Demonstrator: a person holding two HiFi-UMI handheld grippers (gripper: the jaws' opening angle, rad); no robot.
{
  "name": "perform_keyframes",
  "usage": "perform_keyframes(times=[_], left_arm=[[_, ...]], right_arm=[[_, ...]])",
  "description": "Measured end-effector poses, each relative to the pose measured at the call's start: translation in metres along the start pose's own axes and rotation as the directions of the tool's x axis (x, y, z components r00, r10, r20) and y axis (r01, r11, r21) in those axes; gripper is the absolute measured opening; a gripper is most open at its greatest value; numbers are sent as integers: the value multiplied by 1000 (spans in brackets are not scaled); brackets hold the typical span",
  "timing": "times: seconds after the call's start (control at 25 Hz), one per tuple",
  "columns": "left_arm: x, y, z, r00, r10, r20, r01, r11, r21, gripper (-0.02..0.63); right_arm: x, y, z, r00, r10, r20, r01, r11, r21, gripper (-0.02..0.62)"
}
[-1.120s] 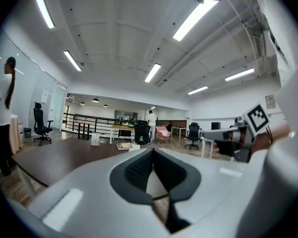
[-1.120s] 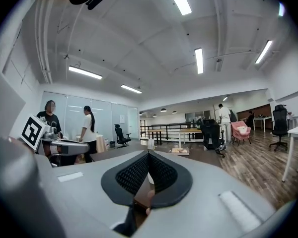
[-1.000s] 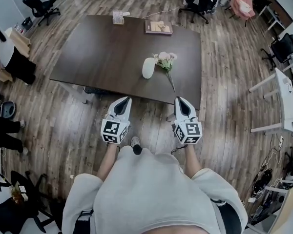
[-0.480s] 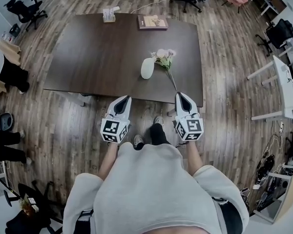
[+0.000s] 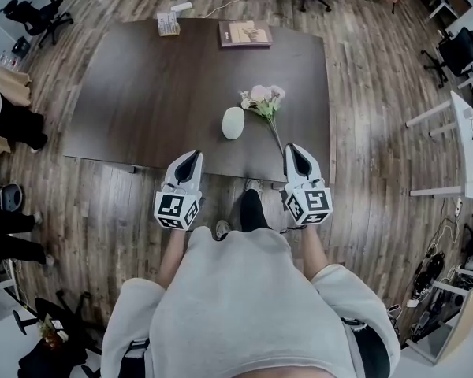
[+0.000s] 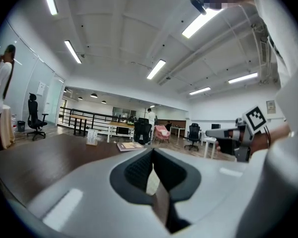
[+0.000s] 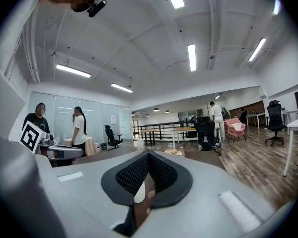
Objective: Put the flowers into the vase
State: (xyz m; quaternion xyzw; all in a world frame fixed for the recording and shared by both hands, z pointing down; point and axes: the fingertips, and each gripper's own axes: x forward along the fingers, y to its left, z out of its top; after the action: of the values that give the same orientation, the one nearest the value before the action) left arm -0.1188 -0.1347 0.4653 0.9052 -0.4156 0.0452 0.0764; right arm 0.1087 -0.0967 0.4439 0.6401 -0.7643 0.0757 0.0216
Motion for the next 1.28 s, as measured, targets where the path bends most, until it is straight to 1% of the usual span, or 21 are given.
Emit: perform_keyframes(times=[0.2, 0.4, 0.56, 0.72, 0.96, 1.12, 1.28], left_arm=[[56, 16, 6, 999, 50, -7, -50, 999, -5, 9], [107, 32, 20, 994, 107, -3, -107, 994, 11, 9], [131, 37, 23, 988, 155, -15, -155, 988, 11, 9], [143, 47, 20, 979, 200, -33, -199, 980, 11, 9], [142, 60, -6, 971, 214, -106, -217, 976, -15, 9], [138, 66, -43, 966, 179, -186, -192, 980, -49, 9], [135, 70, -80, 956, 146, -255, -174, 980, -93, 9]], right_arm=[[45, -43, -6, 999, 13, -31, -12, 999, 35, -2], [93, -80, 2, 998, 53, -42, -51, 998, 45, -2], [122, -102, 5, 994, 93, -57, -91, 995, 43, -2], [144, -115, -1, 990, 118, -76, -115, 992, 50, -2], [157, -110, -25, 980, 137, -143, -128, 989, 69, -2], [152, -100, -59, 966, 115, -230, -101, 992, 71, -2], [142, -93, -96, 940, 89, -328, -69, 995, 72, -2]])
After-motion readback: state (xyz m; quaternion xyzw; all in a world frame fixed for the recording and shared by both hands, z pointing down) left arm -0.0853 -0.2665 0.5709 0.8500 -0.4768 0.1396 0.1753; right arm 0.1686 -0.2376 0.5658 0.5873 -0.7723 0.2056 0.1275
